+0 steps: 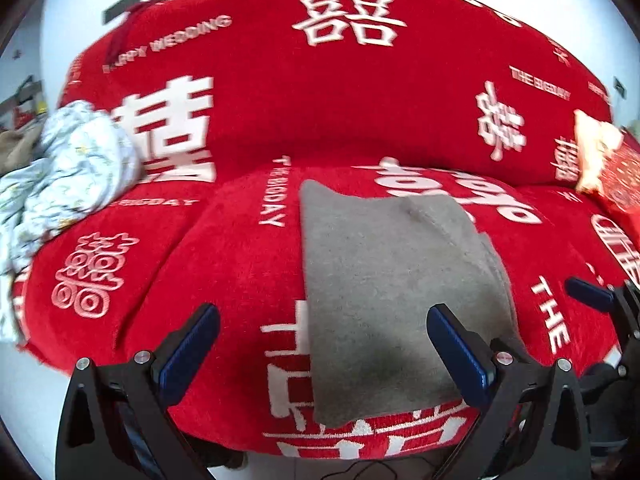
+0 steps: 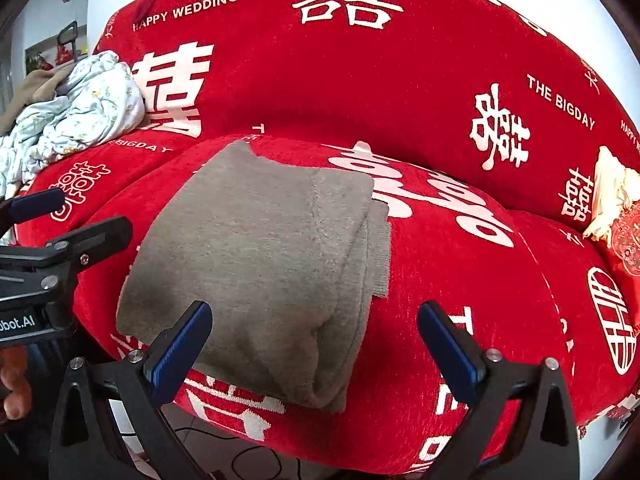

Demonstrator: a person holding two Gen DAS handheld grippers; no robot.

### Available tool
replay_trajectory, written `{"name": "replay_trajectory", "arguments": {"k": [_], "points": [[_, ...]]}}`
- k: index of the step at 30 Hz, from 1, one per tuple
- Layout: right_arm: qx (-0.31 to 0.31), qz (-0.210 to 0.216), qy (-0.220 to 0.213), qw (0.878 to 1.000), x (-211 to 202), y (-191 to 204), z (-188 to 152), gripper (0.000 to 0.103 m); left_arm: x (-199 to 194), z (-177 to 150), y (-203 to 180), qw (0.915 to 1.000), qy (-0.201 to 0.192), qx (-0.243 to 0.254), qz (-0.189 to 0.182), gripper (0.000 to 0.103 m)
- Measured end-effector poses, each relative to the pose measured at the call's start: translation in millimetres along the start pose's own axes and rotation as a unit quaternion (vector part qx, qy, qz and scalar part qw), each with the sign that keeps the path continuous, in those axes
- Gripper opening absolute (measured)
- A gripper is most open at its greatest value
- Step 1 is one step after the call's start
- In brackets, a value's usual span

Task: Fold small clothes
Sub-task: 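Open both tools and withdraw them from the folded sweater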

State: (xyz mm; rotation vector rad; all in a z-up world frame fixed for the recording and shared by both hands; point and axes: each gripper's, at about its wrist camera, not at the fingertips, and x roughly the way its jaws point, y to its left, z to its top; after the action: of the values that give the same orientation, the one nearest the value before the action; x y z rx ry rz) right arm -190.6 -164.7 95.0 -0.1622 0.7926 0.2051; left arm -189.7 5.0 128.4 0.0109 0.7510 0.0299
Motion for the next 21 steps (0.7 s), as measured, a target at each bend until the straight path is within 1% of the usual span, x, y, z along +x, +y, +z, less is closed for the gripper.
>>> {"name": "replay_trajectory", "arguments": {"k": [2,4,6,7,9,12,21], "points": [[0.001,-0.001,-0.002,1.000,-1.3,-0.5,0.1,0.102,-6.9,-1.6,-0.3,0.9996,-0.011,-0.009,0.024,0.103],[0.002,0.000,-0.004,1.000,-2.9,-1.8,0.6,0.102,-9.9,-2.6,-1.1,0.9991,-0.018,-0.008,0.039,0.103],[0.002,-0.001,-0.006,1.000,-4.4,-1.9,0.7,0.102,-9.7,-2.9,-0.6,0.9984,-0.007,-0.008,0.055,0.103],[0.002,0.000,-0.007,1.000,-5.4,-2.0,0.6,0.102,-8.9,-3.1,0.4,0.9983,-0.001,-0.010,0.058,0.103],[0.003,0.002,-0.007,1.000,-6.5,-1.9,0.5,0.102,-6.3,-3.3,2.4,0.9984,0.013,-0.012,0.054,0.103],[0.002,0.004,-0.010,1.000,-8.7,-1.5,1.0,0.102,-4.4,-4.6,2.0,0.9985,0.023,-0.008,0.049,0.103],[0.002,0.008,-0.012,1.000,-11.8,-0.4,0.7,0.102,-7.8,-7.1,-5.8,0.9988,0.021,0.006,0.045,0.103]]}}
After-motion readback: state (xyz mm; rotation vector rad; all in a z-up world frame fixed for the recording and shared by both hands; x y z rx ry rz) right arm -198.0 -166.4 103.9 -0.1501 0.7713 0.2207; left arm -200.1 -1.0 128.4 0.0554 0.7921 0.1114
